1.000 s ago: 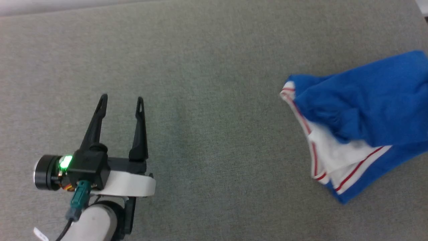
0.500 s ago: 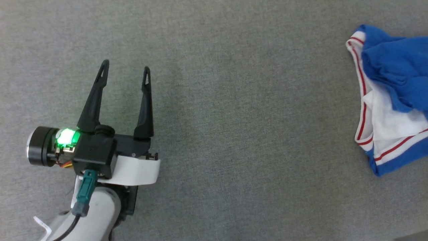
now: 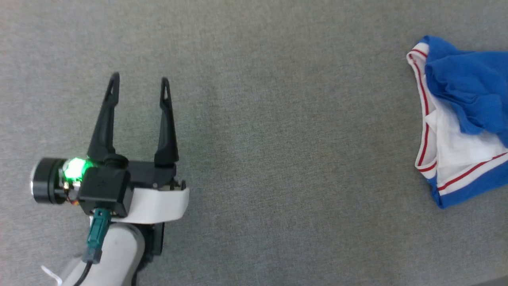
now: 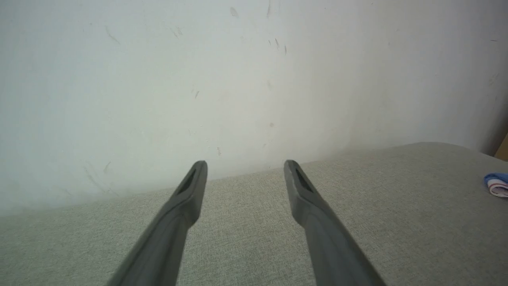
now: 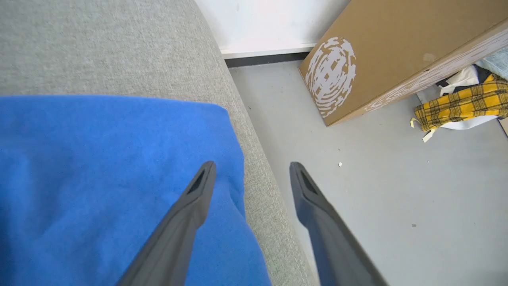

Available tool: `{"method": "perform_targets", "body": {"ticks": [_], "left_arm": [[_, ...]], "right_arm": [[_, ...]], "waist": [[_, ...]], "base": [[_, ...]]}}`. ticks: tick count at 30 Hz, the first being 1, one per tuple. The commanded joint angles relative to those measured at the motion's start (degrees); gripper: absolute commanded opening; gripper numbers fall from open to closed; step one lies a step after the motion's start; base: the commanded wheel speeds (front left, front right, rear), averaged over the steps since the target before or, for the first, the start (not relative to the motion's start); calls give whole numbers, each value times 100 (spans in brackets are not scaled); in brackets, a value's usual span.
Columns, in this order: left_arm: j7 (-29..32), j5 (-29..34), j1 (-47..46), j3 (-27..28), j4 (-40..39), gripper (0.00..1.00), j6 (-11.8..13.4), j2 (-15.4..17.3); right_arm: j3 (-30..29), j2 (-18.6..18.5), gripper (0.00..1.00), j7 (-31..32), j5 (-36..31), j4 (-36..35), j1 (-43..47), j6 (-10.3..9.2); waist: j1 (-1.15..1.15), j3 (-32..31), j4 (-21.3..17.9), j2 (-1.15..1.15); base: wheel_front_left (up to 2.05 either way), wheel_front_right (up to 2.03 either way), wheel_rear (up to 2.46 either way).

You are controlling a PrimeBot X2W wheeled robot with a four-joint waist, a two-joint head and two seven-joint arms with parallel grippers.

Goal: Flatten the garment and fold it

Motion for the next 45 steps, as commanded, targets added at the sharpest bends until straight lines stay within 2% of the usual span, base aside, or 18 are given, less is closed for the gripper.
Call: {"method": "perform_targets", "body": {"ticks": [1,6,10,17,23,28,37,45], "left_arm": [[-72,-83,147,26,62,100,33,-27],[-222,-336,496,97,216,100,38,-90],[-310,-558,878,190,294,100,66,-138],[-410,-771,1371,270,324,100,-11,-195],[-440,-842,1702,272,404,100,-79,-262],[-451,-943,1996,241,596,100,-173,-380],[-456,-1001,2489,383,965,100,-210,-586],[-457,-881,2903,676,939,100,-382,-798]], "right_arm": [[-52,58,100,-32,-37,-49,-21,-12],[-196,266,100,-89,27,-462,267,-12],[-290,634,100,-223,257,-1152,665,-12],[-122,1200,100,-1255,754,-2773,1627,-12],[405,1652,100,-1729,510,-3472,2424,-12],[835,1904,100,-1902,218,-3603,2950,-12],[981,2324,100,-2614,-757,-3387,3595,-12],[937,2567,100,-2959,-1129,-3105,3989,-12]], "waist": [[0,-286,56,0],[0,-832,123,0],[0,-1285,182,0],[0,-1906,377,0],[0,-2336,513,0],[0,-2614,626,0],[0,-2874,772,0],[0,-2988,821,0]], "base": [[0,0,0],[0,0,0],[0,0,0],[0,0,0],[0,0,0],[0,0,0],[0,0,0],[0,0,0]]}}
